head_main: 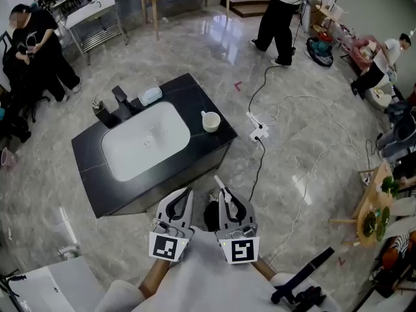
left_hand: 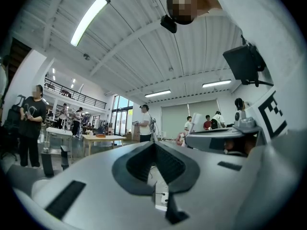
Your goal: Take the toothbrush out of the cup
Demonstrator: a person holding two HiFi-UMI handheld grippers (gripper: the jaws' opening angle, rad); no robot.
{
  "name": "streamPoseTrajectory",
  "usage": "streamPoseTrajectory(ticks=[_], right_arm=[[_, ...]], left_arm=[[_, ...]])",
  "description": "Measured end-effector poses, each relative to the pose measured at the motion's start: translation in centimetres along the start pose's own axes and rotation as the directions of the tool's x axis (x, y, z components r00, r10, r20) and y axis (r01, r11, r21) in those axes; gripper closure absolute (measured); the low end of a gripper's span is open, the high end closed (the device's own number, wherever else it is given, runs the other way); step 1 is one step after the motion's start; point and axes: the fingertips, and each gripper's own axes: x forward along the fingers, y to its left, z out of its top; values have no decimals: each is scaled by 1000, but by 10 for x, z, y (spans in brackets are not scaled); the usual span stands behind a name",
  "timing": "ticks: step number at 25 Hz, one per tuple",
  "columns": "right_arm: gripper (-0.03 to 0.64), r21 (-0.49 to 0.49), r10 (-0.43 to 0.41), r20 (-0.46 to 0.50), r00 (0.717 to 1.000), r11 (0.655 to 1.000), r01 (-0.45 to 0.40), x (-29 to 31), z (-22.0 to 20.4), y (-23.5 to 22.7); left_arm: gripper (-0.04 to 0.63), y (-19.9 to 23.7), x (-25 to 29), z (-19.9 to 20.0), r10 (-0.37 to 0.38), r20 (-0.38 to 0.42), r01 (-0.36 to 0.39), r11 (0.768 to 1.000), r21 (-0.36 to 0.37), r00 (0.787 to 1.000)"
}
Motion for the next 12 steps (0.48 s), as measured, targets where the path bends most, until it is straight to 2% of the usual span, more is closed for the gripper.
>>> streamPoseTrajectory(ticks=[12], right_arm=[[588,-7,3,24,1000,1000,-3,6,2,-2]], left_arm=[[600,1,1,-1,2,10,-2,1000,11,1000]])
